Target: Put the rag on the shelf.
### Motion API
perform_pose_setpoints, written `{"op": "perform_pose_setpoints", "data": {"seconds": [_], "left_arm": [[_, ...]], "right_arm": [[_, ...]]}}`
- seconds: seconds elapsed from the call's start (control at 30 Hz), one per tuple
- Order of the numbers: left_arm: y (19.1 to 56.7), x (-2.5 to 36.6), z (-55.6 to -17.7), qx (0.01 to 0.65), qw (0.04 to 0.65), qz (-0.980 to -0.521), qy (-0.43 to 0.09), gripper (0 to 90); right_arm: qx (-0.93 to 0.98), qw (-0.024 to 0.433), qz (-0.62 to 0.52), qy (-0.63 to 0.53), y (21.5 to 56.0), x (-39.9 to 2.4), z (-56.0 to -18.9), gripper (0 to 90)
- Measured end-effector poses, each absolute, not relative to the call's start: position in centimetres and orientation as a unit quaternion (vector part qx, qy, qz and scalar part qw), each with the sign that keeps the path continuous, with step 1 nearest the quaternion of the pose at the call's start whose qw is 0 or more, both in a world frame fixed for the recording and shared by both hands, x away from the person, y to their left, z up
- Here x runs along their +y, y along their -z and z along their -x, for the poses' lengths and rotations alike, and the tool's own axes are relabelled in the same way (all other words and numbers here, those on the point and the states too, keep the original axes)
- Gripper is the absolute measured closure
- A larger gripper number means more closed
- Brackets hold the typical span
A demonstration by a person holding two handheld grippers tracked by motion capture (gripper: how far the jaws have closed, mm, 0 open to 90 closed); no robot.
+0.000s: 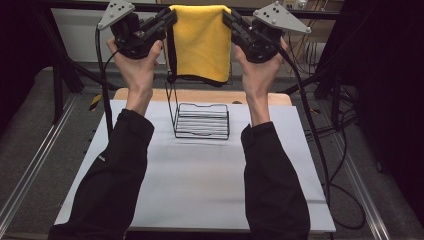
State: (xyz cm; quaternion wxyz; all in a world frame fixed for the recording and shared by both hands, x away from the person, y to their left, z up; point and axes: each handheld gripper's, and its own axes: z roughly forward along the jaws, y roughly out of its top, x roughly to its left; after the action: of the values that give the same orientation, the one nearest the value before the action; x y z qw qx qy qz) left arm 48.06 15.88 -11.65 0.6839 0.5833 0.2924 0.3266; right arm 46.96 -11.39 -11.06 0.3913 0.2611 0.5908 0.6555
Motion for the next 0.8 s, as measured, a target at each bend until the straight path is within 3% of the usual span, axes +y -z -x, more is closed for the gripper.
{"op": "perform_pose_setpoints", "data": {"seconds": [0.8], "left_arm": [[14.5, 16.1, -51.9, 0.311, 0.67, -0.595, -0.316, 79.6]], "right_arm": [[0.611, 0.391, -0.274, -0.631, 13.0, -11.0, -51.0, 83.8]]}}
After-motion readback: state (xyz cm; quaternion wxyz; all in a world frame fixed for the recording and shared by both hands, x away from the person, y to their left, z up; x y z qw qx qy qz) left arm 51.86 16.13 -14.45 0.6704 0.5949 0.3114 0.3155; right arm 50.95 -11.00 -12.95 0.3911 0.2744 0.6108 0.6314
